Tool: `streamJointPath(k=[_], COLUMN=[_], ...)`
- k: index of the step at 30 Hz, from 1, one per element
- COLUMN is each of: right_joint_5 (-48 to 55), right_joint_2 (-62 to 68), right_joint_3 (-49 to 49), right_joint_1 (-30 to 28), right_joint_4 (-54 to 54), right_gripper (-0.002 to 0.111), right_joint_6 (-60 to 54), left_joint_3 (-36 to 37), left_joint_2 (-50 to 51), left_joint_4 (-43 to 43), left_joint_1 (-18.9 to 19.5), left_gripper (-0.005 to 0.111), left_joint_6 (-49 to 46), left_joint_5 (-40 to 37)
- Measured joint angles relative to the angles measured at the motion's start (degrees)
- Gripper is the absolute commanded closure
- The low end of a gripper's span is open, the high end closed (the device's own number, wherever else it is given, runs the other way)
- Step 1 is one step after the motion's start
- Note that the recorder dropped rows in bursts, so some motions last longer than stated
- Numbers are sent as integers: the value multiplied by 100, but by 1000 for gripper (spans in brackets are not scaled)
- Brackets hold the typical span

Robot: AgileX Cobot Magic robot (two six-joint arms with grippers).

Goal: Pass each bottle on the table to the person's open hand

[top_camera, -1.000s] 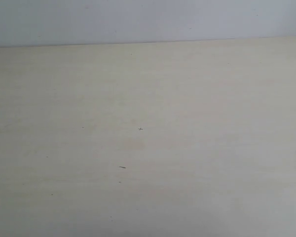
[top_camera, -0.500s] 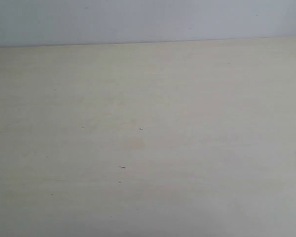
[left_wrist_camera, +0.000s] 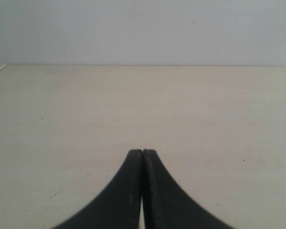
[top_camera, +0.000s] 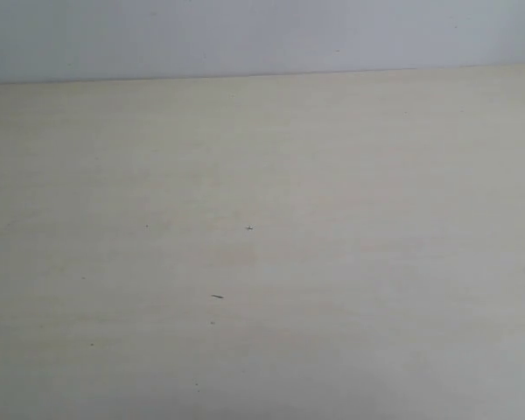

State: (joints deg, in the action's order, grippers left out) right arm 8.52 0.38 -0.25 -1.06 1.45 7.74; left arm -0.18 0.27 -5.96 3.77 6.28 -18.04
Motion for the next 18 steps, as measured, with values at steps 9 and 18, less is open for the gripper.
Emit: streamJointPath(k=[9,18], right_joint_5=[-184,-184], right_joint_2=[0,0], right_joint_3=[0,0], right_joint_1=[0,0], right_joint_4=[-357,-336], right_gripper=[108,108], right_joint_6=[762,712], left_joint_3=[0,0], left_joint_2=[0,0], left_joint_4=[0,0], left_joint_1=[0,0], left_gripper=[104,104], left_joint_6=[0,0], left_joint_5=[0,0])
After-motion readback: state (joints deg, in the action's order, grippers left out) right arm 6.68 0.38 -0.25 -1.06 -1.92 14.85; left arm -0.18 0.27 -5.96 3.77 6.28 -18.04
